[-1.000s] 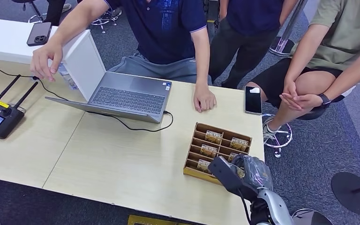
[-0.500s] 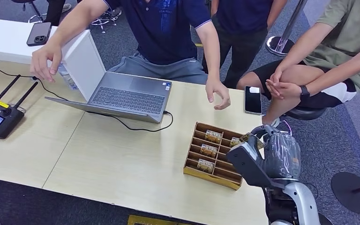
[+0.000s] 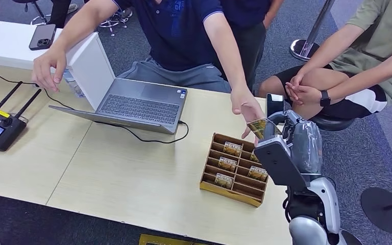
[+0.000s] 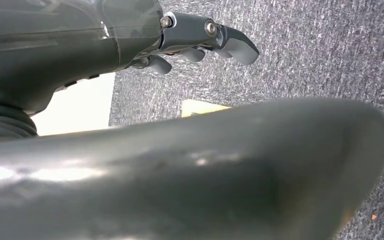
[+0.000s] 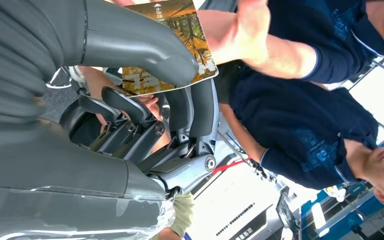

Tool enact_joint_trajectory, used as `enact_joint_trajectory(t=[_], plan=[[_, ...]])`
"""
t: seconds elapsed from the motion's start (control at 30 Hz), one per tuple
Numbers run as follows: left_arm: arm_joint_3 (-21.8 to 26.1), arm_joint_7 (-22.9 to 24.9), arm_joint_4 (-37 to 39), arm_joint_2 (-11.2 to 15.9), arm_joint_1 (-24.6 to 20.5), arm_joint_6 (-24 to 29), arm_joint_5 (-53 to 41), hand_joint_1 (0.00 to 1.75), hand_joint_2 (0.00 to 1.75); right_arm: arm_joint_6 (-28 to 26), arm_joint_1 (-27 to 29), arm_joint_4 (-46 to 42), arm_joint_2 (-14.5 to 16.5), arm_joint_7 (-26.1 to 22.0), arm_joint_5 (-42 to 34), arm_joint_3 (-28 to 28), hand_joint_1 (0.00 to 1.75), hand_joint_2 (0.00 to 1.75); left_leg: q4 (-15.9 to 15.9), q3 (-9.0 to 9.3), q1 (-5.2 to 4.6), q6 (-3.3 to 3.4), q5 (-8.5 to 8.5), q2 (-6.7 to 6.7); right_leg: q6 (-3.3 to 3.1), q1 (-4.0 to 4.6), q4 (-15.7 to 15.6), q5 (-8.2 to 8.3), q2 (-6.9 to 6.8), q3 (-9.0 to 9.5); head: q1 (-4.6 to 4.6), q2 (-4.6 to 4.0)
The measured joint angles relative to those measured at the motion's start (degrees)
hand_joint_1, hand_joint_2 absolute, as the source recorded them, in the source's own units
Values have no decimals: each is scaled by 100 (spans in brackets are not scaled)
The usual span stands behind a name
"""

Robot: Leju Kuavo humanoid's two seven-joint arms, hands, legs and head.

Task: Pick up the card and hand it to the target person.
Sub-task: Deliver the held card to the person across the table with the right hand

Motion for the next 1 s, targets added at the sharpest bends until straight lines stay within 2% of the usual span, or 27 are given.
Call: enact_joint_trajectory(t=[0.53,0.67,0.73,0.77,0.8,0.87,0.9,0.93,1.0], plan=[[0,-9,0,4,1,-26,-3,0,0,-3,-100,358,168,-10,-31,0,175,175,0,0,0,0,0,0,0,0,0,0,-1,0,1,0],[0,-10,0,5,1,-26,-4,0,175,-2,-103,404,168,-10,-41,0,151,175,0,-1,0,0,0,0,0,0,0,0,0,0,0,0],[0,-5,0,7,1,-26,-17,0,175,2,-108,431,168,-4,-61,0,151,175,0,-1,0,0,0,0,0,0,0,0,-1,0,0,0],[0,4,0,7,1,-26,-33,0,131,8,-112,443,168,1,-73,0,141,175,0,-1,0,0,0,0,0,0,0,0,-1,0,0,0],[0,13,0,7,1,-26,-52,0,87,15,-117,455,168,7,-85,0,114,175,0,-1,0,0,0,0,0,0,0,0,0,0,0,0],[0,26,-1,7,1,-24,-81,0,0,27,-125,475,168,20,-98,1,39,175,0,-1,0,0,0,0,0,0,-1,0,-1,0,0,0],[0,25,-1,7,1,-22,-86,0,0,30,-128,481,168,27,-103,1,10,175,0,-1,0,0,0,0,0,0,0,0,-1,0,0,0],[0,26,-1,8,1,-20,-84,0,0,31,-130,487,168,33,-104,2,0,175,0,-1,0,0,0,0,0,0,0,0,-1,0,0,0],[0,34,0,9,1,-13,-74,0,0,34,-132,493,168,43,-112,2,0,175,0,-1,0,0,0,0,0,0,0,0,0,0,0,0]])
